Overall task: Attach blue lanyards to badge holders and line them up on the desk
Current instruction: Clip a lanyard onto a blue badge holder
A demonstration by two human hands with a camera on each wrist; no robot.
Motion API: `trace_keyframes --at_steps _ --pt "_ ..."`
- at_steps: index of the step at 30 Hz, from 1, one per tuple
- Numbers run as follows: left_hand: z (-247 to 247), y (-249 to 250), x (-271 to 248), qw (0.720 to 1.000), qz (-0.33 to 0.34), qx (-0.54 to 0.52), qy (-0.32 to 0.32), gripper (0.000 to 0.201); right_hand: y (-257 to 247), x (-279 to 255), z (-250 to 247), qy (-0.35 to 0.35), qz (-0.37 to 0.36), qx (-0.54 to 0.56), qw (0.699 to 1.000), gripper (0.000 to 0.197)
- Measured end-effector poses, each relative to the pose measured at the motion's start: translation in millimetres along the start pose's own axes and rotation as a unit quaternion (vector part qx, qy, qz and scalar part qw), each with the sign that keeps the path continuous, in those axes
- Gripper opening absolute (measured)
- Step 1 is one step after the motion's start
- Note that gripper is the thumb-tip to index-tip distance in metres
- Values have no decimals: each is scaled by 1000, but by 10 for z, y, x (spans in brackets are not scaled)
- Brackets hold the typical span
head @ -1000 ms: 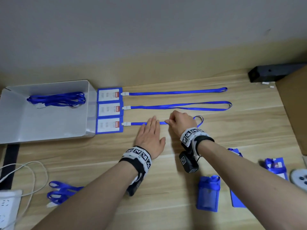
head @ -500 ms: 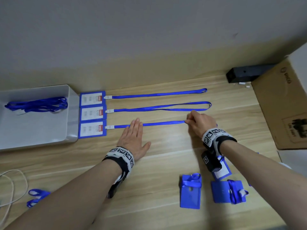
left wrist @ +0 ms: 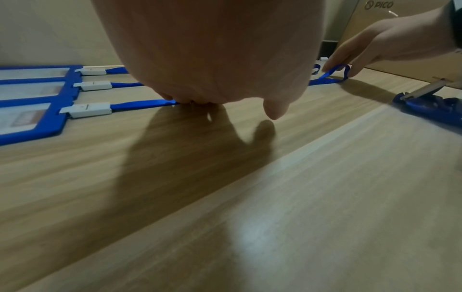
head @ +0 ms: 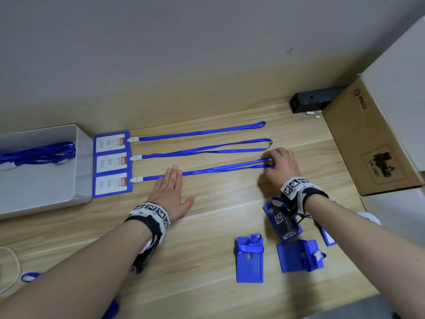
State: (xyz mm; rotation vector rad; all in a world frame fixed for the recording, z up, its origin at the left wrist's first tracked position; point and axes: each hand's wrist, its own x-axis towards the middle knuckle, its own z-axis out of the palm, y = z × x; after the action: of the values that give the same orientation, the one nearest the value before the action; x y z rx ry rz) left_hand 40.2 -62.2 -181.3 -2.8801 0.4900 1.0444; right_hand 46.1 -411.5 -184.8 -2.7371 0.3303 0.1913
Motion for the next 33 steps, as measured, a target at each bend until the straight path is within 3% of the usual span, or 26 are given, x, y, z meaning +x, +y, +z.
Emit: trace_keyframes --at_steps 3,7,9,16,21,24,27,29,33 --pt "14 -6 10 1000 -2 1 4 90 -48 -10 18 -34 -30 -5 999 45" --pt "8 -23 23 1000 -1 -5 8 88 24 11 3 -12 -35 -10 999 31" --pt "-1 -35 15 1000 3 -7 8 87 87 20 -47 2 -27 3 1000 20" --pt "-12 -38 -9 1000 12 -4 0 87 243 55 -114 -1 39 59 997 12" --pt "-117 23 -58 999 -1 -34 26 84 178 -97 -210 11 82 118 990 40" --pt "-190 181 -177 993 50 -50 92 74 127 -353 -302 48 70 140 987 33" --pt "-231 431 -262 978 139 -96 121 54 76 -614 -384 24 29 178 983 28" --pt "-208 671 -346 968 169 -152 101 43 36 -778 -395 3 8 202 979 22" --pt "61 1197 -502 956 178 -231 -23 31 24 -1070 -287 -51 12 201 978 23"
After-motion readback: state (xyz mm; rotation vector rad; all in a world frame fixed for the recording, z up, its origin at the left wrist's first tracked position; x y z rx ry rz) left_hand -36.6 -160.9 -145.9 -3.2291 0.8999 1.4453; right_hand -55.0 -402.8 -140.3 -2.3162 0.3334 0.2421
